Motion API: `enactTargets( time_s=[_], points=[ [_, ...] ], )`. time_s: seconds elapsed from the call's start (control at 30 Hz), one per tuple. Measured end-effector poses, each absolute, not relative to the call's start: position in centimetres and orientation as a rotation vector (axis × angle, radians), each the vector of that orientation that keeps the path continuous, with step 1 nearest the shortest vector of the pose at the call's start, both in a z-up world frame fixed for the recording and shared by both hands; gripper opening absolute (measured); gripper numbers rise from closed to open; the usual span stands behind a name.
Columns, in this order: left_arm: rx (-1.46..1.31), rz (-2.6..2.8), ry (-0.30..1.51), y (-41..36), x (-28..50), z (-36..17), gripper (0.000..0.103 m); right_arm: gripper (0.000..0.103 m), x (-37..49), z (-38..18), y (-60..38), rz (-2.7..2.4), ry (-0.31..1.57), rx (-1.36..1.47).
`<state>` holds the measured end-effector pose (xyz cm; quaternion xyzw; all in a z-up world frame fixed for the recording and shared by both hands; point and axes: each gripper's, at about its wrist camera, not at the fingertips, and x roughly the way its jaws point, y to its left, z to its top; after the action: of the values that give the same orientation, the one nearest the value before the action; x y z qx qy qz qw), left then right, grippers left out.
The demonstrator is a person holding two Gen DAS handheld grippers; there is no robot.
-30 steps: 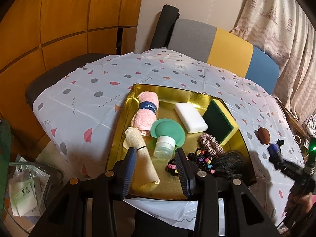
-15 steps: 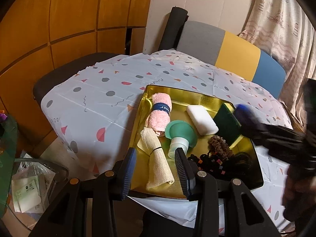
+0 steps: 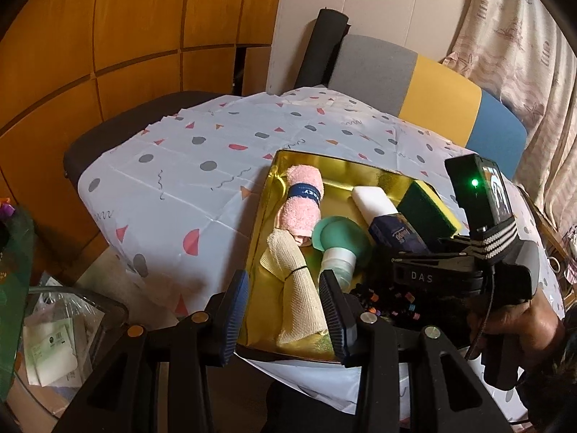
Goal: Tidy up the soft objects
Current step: 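Carry the Tempo tissue pack into the gold tray and release it with the right tool, then move the right tool to the black scrunchie while the left tool approaches the brown sponge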
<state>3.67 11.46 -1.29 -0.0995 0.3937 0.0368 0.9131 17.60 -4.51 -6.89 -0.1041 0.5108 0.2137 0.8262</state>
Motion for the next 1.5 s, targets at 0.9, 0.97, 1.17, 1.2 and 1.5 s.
enactTargets(
  time_s=[0.9,0.97,1.17,1.2,1.5],
  points=[
    [-0.135,0.021,0.786,8.3,2.9,0.5,0.041,0.075,10.4,0.4,-12.8,0.388,0.782,-0.066],
    [-0.127,0.014,0.785,7.9,3.0,0.6,0.041,0.075,9.6,0.6,-14.4,0.363,0.771,-0.067],
    [-0.097,-0.025,0.785,6.3,3.1,0.8,0.041,0.076,8.2,-0.3,-20.0,0.266,0.785,-0.046],
    [-0.092,-0.033,0.784,6.0,3.1,0.8,0.041,0.076,8.1,-0.5,-21.0,0.25,0.794,-0.044],
    [-0.053,-0.079,0.79,3.8,3.2,0.8,0.041,0.076,8.5,-2.5,-32.3,0.003,0.855,-0.032]
  ],
)
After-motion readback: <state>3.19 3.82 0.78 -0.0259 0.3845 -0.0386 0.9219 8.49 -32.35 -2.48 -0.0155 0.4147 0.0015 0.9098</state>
